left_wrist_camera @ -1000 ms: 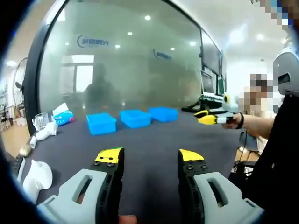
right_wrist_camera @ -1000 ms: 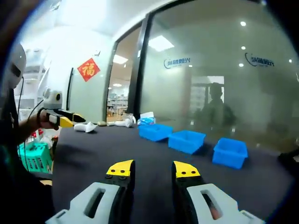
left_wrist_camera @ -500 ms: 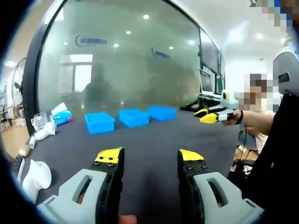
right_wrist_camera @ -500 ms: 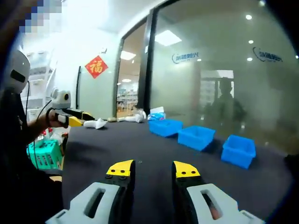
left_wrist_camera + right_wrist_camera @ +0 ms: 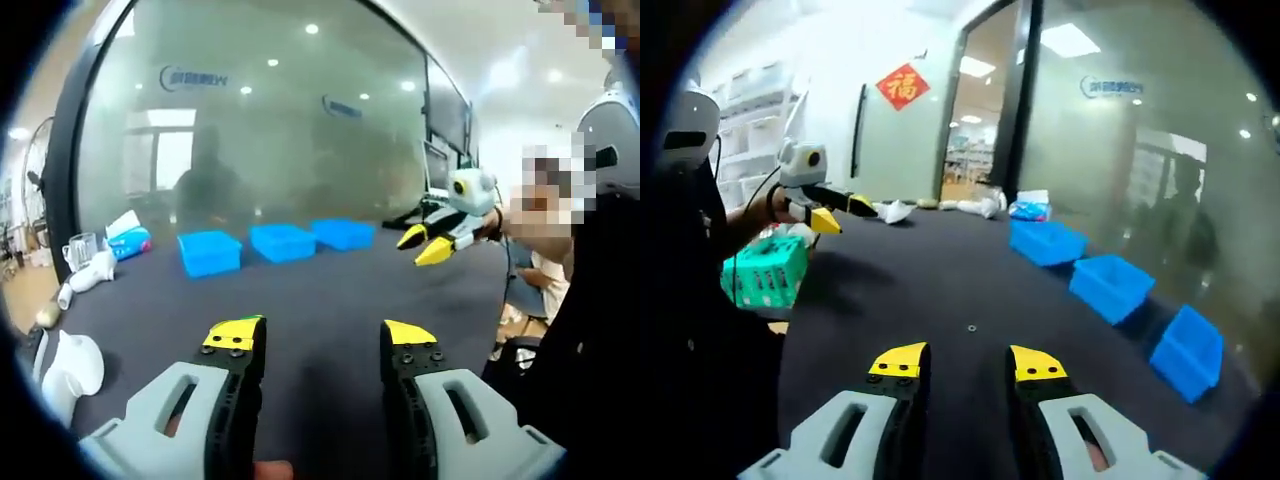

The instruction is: Sort the screws, nuts, and washers into the corresponding bins

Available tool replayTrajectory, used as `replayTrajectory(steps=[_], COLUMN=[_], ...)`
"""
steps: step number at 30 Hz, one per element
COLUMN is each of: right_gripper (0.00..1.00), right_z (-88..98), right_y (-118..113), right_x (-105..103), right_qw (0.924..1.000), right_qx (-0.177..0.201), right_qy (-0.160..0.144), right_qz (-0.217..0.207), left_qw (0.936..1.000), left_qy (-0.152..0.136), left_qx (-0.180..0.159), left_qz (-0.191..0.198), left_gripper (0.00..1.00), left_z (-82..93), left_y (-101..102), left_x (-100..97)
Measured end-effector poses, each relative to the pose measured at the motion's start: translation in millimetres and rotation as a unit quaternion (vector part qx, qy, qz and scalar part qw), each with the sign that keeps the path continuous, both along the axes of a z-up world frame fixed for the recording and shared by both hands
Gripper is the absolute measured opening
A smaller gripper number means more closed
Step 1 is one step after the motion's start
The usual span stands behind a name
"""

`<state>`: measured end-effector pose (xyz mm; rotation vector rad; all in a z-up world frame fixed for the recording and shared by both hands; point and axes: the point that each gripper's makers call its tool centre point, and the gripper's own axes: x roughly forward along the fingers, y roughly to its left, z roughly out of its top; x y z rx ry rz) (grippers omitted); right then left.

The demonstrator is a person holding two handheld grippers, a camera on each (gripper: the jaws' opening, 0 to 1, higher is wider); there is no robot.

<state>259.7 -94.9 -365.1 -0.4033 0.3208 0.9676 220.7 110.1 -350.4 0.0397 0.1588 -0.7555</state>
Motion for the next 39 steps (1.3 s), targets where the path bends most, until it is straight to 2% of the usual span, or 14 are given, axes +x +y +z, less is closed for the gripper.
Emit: replayTrajectory(steps=[3,10,19,25,31,39], right_gripper=[0.27,0.24,0.22,0.20,0.19,0.12], right_z=[-1.1,-16.9,-37.6,-58.0,-72.3,-73.1], right_y=[10.1,33.3,55.6,61.4,58.3,62.1], right_x=[7.4,22.8,42.5,51.2,53.8,54.5], right_qw=[0.9996,0.9952,0.9878,0.9809,0.9777,0.9785], right_qx=[-0.020,-0.070,-0.099,-0.134,-0.143,-0.133], right_qy=[0.006,0.036,0.093,0.112,0.130,0.140], right_qz=[0.017,0.057,0.076,0.086,0.082,0.072], left_qw=[1.0000,1.0000,0.9999,0.9999,0.9999,0.9998], left_qy=[0.002,0.003,0.008,0.008,0.008,0.010], left_qx=[-0.001,-0.006,-0.008,-0.011,-0.012,-0.013], left_qz=[0.001,0.005,0.003,0.004,0.007,0.007], left_gripper=[0.45,0.45,0.45,0.45,0.45,0.45], left_z=[-1.9,-4.4,-9.1,-9.1,-9.6,-10.8], left_y=[1.6,5.8,7.0,7.6,9.6,8.6], left_x=[1.1,4.1,5.3,5.2,4.5,3.5])
